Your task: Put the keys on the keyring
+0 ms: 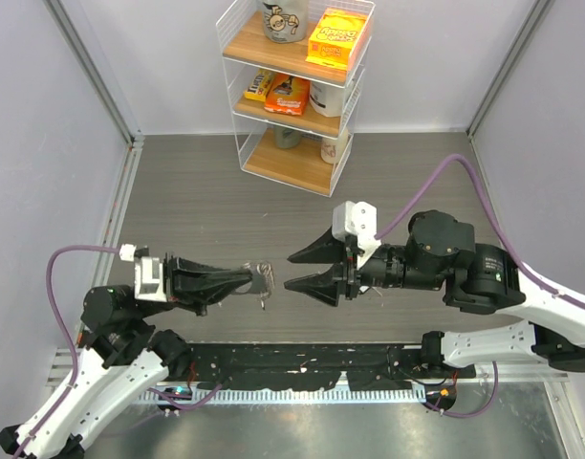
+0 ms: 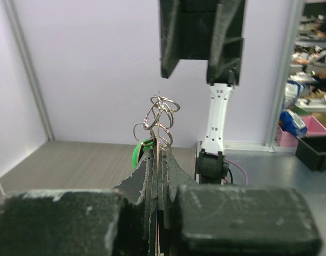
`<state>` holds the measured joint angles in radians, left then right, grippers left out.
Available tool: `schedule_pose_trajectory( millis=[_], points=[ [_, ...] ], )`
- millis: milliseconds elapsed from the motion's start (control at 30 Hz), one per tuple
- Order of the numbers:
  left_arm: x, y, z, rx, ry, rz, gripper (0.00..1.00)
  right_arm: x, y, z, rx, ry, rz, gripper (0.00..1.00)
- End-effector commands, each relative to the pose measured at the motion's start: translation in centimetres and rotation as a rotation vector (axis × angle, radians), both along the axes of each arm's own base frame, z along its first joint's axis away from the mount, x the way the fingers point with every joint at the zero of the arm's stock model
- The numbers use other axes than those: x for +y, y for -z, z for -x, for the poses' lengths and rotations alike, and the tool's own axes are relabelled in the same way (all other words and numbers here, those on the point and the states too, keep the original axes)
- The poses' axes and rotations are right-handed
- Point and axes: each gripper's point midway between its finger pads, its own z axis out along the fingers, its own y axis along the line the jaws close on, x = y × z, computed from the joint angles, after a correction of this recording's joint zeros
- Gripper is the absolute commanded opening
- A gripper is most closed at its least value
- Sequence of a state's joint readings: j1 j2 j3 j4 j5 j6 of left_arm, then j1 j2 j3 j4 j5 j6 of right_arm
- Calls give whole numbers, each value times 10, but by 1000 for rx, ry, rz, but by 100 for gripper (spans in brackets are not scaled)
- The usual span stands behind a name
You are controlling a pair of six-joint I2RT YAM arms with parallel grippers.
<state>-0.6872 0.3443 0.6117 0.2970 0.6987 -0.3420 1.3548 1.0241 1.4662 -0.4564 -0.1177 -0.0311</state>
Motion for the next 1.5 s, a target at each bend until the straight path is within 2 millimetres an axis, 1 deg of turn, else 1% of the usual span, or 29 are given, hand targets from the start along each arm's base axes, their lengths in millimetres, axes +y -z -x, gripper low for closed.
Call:
schedule_pose_trajectory(
  millis=[0,67,100,133,267,300,333,367,400,433,533,567,600,633,767,900,933,967,1000,1133,1267,1467],
  points=[
    [12,-18,-24,125,-137,91,0,0,7,-22,-110,87,73,50],
    [16,-18,-36,186,-189,130,0,4,11,-27,-136,106,86,52],
    [18,-17,-41,211,-211,147,0,4,10,-35,-163,143,89,53],
    [20,-15,-46,243,-230,162,0,5,14,-41,-188,173,104,53],
    [22,-12,-58,320,-263,199,0,10,16,-54,-266,240,124,57],
    [22,-9,-60,337,-273,198,0,13,13,-53,-278,240,111,57],
    [23,-8,-63,353,-283,200,0,13,14,-57,-304,262,120,58],
    [23,-7,-64,363,-290,198,0,15,11,-56,-316,266,103,59],
    [23,-5,-66,378,-294,197,0,15,10,-60,-344,288,108,59],
    [24,-5,-66,386,-296,200,0,18,7,-58,-357,292,98,59],
    [22,-3,-68,410,-290,199,0,19,5,-67,-430,361,104,60],
    [22,-3,-67,417,-285,201,0,21,2,-66,-440,368,91,60],
    [20,-2,-66,421,-276,198,0,22,-2,-69,-456,390,78,59],
    [20,-2,-66,422,-271,197,0,24,0,-70,-465,399,80,59],
    [18,-1,-62,422,-251,190,0,29,-6,-72,-512,420,53,58],
    [19,0,-57,417,-237,185,0,37,-5,-74,-570,418,65,56],
    [19,0,-56,416,-234,185,0,37,-8,-74,-577,424,54,55],
    [19,0,-56,415,-233,184,0,39,-5,-75,-596,427,64,55],
    [19,0,-55,414,-230,182,0,40,-8,-75,-603,431,53,54],
    [19,1,-52,410,-221,178,0,50,-4,-70,-636,409,76,54],
    [19,0,-51,407,-216,177,0,56,0,-69,-660,404,92,51],
    [20,-1,-47,399,-204,175,0,61,-1,-69,-690,416,102,44]
  ],
)
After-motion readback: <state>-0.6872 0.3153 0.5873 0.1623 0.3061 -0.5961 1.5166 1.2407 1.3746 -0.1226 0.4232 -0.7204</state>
